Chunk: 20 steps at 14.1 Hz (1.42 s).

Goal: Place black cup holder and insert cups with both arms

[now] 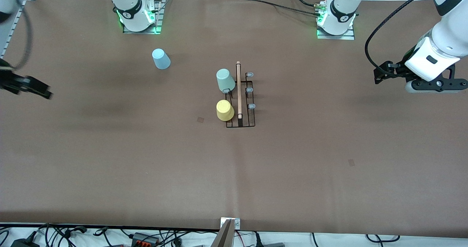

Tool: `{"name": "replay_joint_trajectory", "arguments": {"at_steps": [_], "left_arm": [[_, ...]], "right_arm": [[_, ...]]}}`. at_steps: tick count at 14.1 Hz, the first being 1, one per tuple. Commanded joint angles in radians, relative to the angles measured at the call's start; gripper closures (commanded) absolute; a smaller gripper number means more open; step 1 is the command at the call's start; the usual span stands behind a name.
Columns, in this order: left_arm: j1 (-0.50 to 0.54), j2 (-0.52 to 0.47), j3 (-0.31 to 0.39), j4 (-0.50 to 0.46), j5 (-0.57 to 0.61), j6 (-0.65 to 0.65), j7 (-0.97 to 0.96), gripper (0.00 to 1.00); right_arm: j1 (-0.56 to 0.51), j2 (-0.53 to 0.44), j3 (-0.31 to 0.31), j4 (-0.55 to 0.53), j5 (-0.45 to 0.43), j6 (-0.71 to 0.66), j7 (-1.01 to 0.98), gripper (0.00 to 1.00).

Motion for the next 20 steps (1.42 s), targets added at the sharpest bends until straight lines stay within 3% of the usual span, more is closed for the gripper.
{"name": "replay_joint_trajectory", "arguments": {"at_steps": [1,12,18,20], "left_arm": [[-0.002,0.009,0.002,0.027,-0.016,-0.022,0.002,0.00],[0.000,0.011,0.002,0.027,-0.017,-0.022,0.001,0.00],[-0.003,0.011,0.000,0.029,-0.016,-0.022,0.001,0.00],[-0.008,0.009,-0.001,0.029,-0.016,-0.022,-0.001,0.00]], "right_arm": [[0.007,-0.025,-0.032,0.013,0.026,-0.096,-0.020,0.00],[0.046,-0.062,-0.018,-0.058,0.020,-0.081,-0.045,0.00],[0.047,-0.032,-0.015,-0.029,0.023,-0.078,-0.057,0.00],[0.050,0.008,-0.015,0.038,0.025,-0.087,-0.064,0.00]]}}
